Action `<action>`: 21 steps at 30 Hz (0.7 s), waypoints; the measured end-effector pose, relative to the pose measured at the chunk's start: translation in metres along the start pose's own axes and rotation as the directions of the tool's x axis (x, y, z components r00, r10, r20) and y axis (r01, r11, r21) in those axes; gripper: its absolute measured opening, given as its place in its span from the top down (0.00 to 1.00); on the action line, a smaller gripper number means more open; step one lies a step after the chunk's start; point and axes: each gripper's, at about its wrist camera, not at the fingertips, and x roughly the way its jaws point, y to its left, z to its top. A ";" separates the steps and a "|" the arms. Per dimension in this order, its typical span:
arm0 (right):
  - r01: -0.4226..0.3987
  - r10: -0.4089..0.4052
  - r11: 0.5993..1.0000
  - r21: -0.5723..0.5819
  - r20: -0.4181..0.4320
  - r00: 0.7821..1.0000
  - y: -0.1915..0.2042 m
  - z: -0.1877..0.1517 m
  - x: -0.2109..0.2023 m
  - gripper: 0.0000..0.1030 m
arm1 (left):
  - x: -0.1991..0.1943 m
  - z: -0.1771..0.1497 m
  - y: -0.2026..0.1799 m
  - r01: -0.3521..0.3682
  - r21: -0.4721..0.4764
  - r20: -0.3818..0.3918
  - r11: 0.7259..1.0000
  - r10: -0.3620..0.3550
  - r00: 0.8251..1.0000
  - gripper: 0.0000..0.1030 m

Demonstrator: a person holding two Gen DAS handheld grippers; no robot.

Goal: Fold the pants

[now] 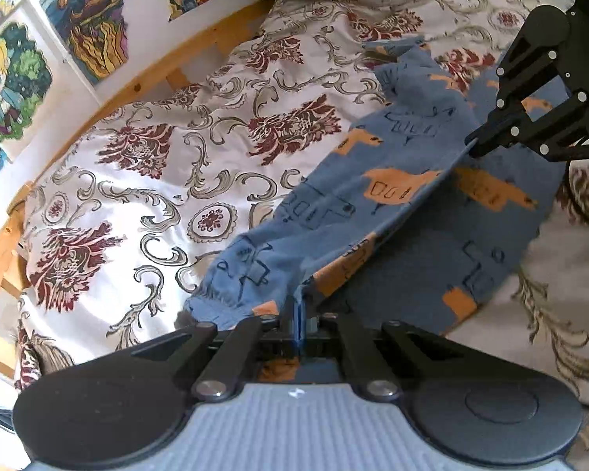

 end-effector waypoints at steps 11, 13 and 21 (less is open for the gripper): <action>0.038 -0.036 0.994 -0.103 0.013 0.999 0.005 -0.010 0.016 0.84 | 0.011 -0.011 -0.029 -0.080 0.103 -0.003 0.991 0.081 0.997 0.91; 0.008 -0.007 0.996 -0.086 0.008 1.000 -0.001 -0.010 0.016 0.85 | 0.012 -0.010 -0.029 -0.080 0.116 -0.007 0.990 0.081 0.997 0.91; 0.008 -0.007 0.991 -0.136 0.010 1.000 0.006 -0.007 0.005 1.00 | 0.012 -0.012 -0.030 -0.061 0.169 -0.025 0.984 0.067 0.997 0.86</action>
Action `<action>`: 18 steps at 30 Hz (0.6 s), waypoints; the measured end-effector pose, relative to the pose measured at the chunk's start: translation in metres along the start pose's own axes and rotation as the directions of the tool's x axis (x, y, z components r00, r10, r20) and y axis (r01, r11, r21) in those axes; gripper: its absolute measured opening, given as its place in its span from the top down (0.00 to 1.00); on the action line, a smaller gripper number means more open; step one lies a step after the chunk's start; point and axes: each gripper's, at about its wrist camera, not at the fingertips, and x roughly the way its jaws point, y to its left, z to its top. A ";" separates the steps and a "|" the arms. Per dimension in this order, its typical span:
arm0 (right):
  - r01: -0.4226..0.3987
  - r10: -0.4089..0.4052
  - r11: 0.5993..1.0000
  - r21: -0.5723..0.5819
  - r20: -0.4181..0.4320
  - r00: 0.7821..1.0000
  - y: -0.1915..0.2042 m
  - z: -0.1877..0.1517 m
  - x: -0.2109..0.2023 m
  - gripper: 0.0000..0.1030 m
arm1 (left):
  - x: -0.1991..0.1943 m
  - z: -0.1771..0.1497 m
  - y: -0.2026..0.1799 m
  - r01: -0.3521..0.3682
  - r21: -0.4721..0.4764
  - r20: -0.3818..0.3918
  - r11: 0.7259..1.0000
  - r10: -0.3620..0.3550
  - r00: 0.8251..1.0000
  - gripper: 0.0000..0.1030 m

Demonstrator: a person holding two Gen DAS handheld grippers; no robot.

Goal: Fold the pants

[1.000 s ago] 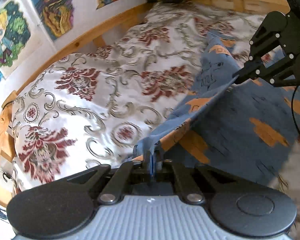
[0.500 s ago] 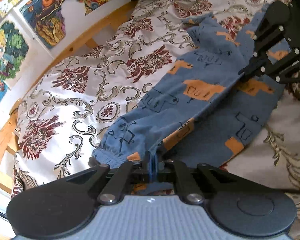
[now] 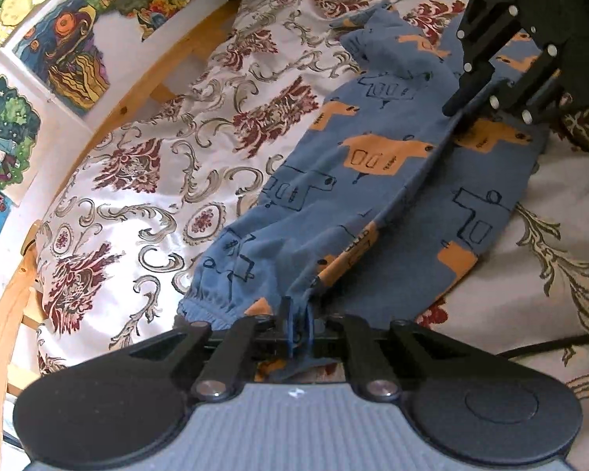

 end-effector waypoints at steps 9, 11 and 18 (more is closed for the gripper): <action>0.046 -0.047 0.998 -0.053 -0.010 0.999 0.020 0.008 -0.032 1.00 | -0.003 -0.002 0.001 0.021 -0.004 0.019 1.000 -0.020 1.000 0.99; 0.048 -0.049 0.997 -0.056 -0.020 0.999 0.028 0.008 -0.039 1.00 | -0.010 -0.005 -0.001 0.019 0.028 0.044 0.999 -0.020 0.999 0.99; 0.057 -0.063 0.994 -0.091 -0.063 0.996 0.060 0.012 -0.043 1.00 | -0.020 -0.021 -0.005 0.005 0.098 0.059 0.995 -0.010 0.998 0.99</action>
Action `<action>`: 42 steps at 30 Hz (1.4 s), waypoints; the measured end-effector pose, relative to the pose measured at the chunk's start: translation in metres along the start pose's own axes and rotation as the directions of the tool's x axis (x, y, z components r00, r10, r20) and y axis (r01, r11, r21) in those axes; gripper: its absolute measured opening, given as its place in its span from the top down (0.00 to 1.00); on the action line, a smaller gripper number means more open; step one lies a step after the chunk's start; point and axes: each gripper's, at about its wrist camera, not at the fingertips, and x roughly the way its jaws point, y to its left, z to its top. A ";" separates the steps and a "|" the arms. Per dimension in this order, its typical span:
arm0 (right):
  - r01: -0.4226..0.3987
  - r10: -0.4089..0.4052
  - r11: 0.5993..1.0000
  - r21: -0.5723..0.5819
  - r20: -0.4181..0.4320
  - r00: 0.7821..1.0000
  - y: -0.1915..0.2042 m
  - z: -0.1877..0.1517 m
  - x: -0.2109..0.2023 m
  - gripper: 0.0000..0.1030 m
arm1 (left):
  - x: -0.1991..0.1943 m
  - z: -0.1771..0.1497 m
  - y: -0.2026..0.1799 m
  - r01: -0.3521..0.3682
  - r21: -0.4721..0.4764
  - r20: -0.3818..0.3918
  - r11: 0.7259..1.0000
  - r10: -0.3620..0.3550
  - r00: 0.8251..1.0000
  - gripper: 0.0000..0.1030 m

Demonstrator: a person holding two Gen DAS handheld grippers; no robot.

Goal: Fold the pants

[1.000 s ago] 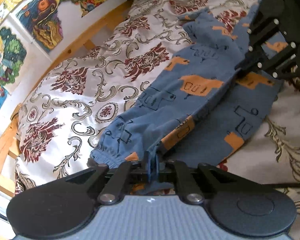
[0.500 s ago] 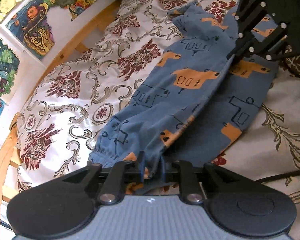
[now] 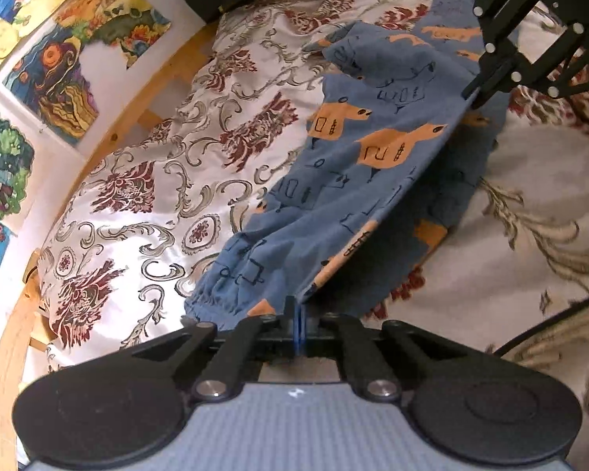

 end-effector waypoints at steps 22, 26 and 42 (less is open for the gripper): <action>-0.058 0.075 0.919 0.390 -0.029 0.997 -0.109 -0.043 -0.042 0.01 | -0.012 0.025 0.018 0.162 -0.233 -0.019 0.959 -0.171 0.985 0.28; -0.035 0.086 0.823 0.566 -0.063 0.994 -0.154 -0.086 -0.049 0.01 | -0.022 0.069 -0.001 0.133 -0.287 0.035 0.949 -0.129 0.991 0.12; -0.154 0.168 0.527 0.836 0.076 0.983 -0.225 -0.161 -0.023 0.02 | 0.023 0.199 -0.103 0.037 -0.387 -0.039 0.921 -0.056 0.998 0.29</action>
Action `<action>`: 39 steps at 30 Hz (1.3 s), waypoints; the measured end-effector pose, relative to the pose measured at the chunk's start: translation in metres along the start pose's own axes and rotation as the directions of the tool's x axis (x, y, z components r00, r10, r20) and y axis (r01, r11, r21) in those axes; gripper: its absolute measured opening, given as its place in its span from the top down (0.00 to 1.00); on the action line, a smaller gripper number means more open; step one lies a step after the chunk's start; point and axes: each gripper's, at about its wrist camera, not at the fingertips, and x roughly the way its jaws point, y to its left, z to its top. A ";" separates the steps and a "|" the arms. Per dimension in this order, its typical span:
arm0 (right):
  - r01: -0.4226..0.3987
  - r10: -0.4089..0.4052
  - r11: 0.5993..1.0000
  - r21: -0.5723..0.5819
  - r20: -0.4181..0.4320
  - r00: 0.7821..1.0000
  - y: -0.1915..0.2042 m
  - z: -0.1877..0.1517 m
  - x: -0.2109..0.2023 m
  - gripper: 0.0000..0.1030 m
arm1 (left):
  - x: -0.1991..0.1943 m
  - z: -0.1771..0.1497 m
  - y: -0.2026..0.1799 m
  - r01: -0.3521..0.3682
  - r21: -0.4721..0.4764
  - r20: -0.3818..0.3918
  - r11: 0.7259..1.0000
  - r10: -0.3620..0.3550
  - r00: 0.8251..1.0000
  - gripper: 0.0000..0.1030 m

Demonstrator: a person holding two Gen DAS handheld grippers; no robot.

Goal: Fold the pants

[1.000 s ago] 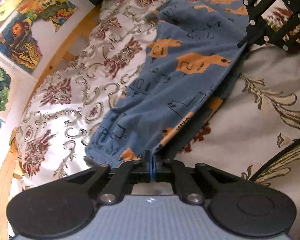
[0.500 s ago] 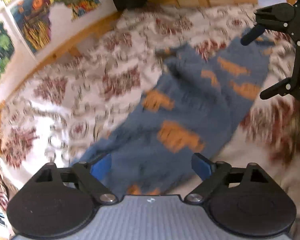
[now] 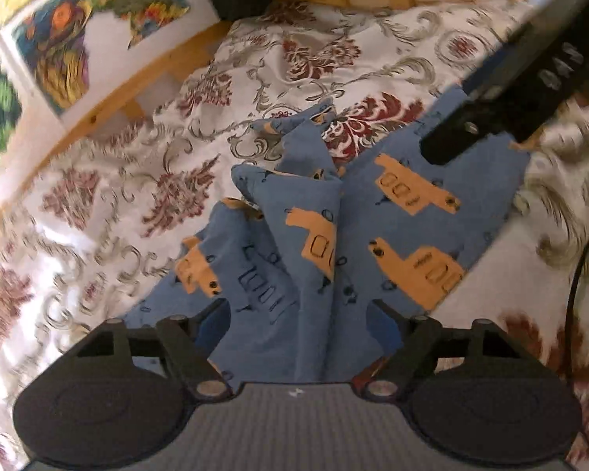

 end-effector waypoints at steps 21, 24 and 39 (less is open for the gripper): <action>-0.133 0.135 0.991 0.025 -0.299 0.945 -0.065 0.193 0.185 0.26 | 0.038 -0.013 0.051 0.224 -0.290 -0.031 0.930 -0.243 0.969 0.96; -0.117 0.119 0.993 0.025 -0.346 0.931 -0.071 0.191 0.195 0.26 | 0.039 -0.015 0.057 0.249 -0.322 -0.026 0.913 -0.271 0.962 0.96; -0.011 0.088 0.954 0.298 -0.245 0.965 -0.090 0.164 0.130 0.97 | 0.042 -0.016 0.070 0.293 -0.387 -0.011 0.875 -0.322 0.947 0.98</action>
